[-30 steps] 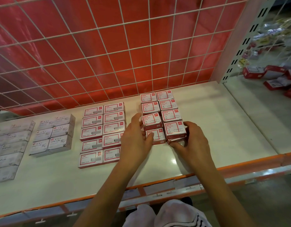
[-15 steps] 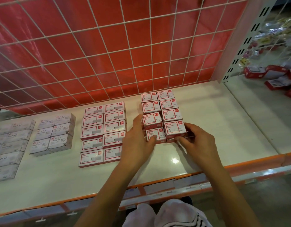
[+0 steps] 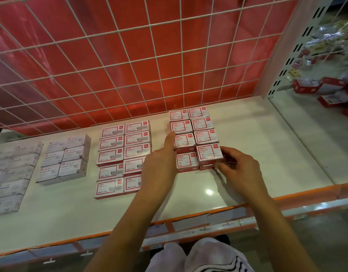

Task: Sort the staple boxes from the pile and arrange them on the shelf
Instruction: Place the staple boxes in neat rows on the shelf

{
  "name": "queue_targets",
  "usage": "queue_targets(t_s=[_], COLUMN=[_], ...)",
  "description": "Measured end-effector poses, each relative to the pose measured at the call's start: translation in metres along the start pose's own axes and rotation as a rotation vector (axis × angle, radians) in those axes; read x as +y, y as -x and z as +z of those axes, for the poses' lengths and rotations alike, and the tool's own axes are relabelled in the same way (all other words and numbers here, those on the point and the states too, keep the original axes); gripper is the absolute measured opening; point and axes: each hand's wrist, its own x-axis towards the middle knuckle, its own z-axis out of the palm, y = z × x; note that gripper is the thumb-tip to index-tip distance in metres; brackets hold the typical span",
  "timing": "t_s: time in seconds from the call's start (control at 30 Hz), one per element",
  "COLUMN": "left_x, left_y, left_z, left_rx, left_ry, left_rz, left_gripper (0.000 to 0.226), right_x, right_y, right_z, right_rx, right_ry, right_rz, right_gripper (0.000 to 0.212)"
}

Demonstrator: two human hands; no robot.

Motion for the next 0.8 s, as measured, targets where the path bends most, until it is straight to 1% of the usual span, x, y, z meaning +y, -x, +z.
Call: queue_targets(t_s=[0.07,0.13,0.23,0.33,0.43,0.5,0.63,0.8], left_x=[0.000,-0.001,0.000,0.000,0.000,-0.001,-0.002,-0.004], left_y=[-0.002,-0.003,0.000,0.004,0.005,0.004,0.004,0.004], left_z=[-0.001,0.000,0.003,0.006,0.007,0.007,0.012,0.014], left_rx=[-0.004,0.013,0.052,0.020,-0.038,-0.044,-0.013,-0.010], left_ry=[-0.053,-0.057,0.014,0.088,0.135,0.154,0.134,0.145], left_rz=[0.003,0.002,-0.013,-0.029,0.011,0.030,0.037,0.033], left_gripper=[0.058,0.060,0.062,0.066,0.085,0.095,0.093,0.090], right_x=[0.001,0.001,0.002,0.001,0.001,0.001,0.002,0.003], right_y=[0.000,-0.001,0.000,-0.001,-0.002,-0.002,-0.002,-0.003], right_z=[0.000,0.000,0.000,0.000,0.002,0.006,0.011,0.013], right_rx=[0.004,0.004,-0.014,-0.028,-0.015,-0.016,0.000,0.017], right_ry=[-0.003,-0.010,-0.007,0.018,0.088,0.106,0.114,0.140], right_rz=[0.009,0.019,0.016,0.013,-0.017,-0.029,-0.011,-0.019], right_gripper=[0.043,0.043,0.045,0.046,0.045,0.047,0.050,0.048])
